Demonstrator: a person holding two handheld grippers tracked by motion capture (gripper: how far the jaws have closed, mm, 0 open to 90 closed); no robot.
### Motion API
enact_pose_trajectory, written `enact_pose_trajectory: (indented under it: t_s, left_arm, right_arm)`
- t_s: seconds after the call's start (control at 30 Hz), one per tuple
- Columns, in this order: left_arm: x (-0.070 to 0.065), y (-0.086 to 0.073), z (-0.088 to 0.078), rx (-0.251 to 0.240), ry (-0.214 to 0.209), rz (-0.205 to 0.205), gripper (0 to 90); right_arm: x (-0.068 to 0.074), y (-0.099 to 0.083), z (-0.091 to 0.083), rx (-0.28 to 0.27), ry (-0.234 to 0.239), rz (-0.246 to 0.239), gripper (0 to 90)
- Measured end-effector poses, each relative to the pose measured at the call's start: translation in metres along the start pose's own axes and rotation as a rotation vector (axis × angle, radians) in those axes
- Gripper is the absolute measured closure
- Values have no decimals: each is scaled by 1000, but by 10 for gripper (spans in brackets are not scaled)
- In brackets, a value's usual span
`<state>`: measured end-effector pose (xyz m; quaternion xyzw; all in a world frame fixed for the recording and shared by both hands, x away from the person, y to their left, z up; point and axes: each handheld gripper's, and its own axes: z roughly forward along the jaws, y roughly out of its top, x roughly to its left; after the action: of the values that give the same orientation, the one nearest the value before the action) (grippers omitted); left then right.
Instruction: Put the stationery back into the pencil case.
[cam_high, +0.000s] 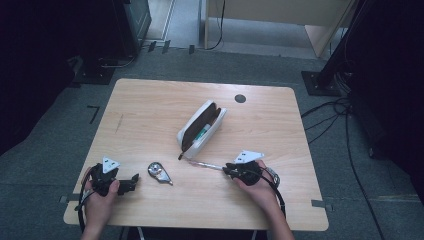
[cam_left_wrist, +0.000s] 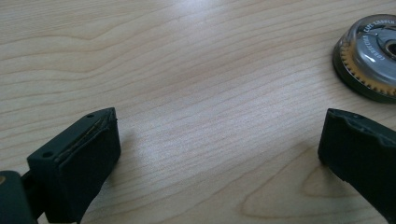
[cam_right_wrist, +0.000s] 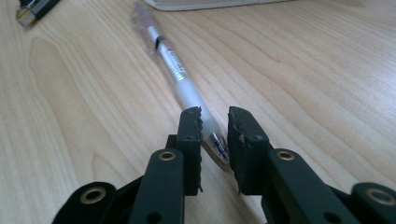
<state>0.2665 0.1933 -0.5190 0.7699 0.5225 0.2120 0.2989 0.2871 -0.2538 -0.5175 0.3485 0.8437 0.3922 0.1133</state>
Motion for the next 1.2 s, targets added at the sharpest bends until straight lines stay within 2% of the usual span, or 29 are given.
enact_pose_trajectory:
  t_s: [0.23,0.33,0.6,0.73,0.93,0.97,1.0,1.13,1.2]
  left_arm:
    - [0,0,0,0,0,0,0]
    - [0,0,0,0,0,1,0]
    - [-2,-1,-1,-3,-11,7,0]
    - [-2,-1,-2,-15,-22,-3,0]
    - [-1,0,-5,-33,-29,-16,0]
    - [-2,0,-6,-34,-37,-23,0]
    - [-3,1,-7,-39,-54,-31,0]
    - [-10,2,-6,-43,-71,-12,0]
    - [-12,3,-6,-42,-73,0,0]
  right_arm:
    - [4,-4,-5,10,10,-26,801]
    - [7,-4,-7,8,29,-43,810]
    - [16,-12,-13,-1,49,-41,822]
    - [19,-16,-19,-9,15,-25,826]
    - [18,-27,-28,-53,-27,62,857]
    - [18,-27,-31,-73,-45,69,900]
    - [17,-27,-33,-86,-56,88,900]
    - [19,-28,-27,-40,-53,69,885]
    - [21,-29,-25,-38,-53,70,856]
